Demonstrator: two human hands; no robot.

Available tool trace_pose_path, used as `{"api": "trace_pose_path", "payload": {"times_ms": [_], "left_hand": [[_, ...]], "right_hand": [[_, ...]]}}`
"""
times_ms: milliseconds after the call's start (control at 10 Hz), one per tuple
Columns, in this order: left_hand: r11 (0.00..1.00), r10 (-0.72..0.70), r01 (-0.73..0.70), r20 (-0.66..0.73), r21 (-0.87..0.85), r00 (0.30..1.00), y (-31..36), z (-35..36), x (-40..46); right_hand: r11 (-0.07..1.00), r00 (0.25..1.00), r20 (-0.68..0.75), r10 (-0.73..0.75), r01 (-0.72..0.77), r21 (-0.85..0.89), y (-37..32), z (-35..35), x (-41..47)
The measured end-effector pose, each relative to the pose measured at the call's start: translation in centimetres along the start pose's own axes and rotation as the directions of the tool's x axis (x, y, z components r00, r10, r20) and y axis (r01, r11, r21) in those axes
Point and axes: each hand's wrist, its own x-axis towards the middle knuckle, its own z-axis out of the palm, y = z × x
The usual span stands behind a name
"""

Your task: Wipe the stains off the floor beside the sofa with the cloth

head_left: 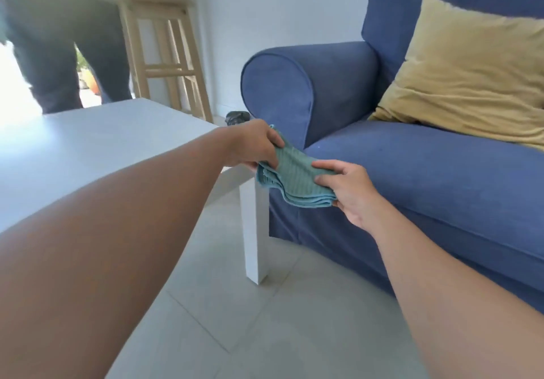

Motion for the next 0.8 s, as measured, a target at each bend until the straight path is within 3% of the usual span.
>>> {"api": "trace_pose_path", "payload": {"times_ms": [200,300,400,600,700,800], "left_hand": [[0.965,-0.215,0.176,-0.198,-0.196,0.956,-5.1,-9.3,-6.6],[0.912,-0.355,0.276,-0.246,-0.304,0.902,-9.2,-12.0,-9.8],[0.894,-0.422,0.341,-0.287,-0.292,0.860,-12.3,-13.3,-12.0],[0.891,-0.453,0.430,-0.303,-0.144,0.838,-13.6,-15.0,-12.9],[0.856,-0.480,0.516,-0.336,0.019,0.810,-14.0,-15.5,-11.9],[0.728,-0.385,0.591,-0.506,0.348,0.772,-14.5,-15.8,-10.7]], "right_hand": [[0.959,0.955,0.284,-0.084,0.155,-0.236,-7.3,12.0,2.9],[0.899,0.910,0.407,-0.083,0.245,-0.363,-8.5,18.4,2.8],[0.830,0.874,0.474,-0.105,0.340,-0.442,-8.3,22.6,2.4],[0.727,0.855,0.496,-0.151,0.436,-0.530,-8.5,26.2,2.4],[0.703,0.851,0.501,-0.159,0.453,-0.547,-8.8,25.8,1.7],[0.692,0.883,0.407,-0.236,0.446,-0.567,-8.7,24.4,1.7]]}}
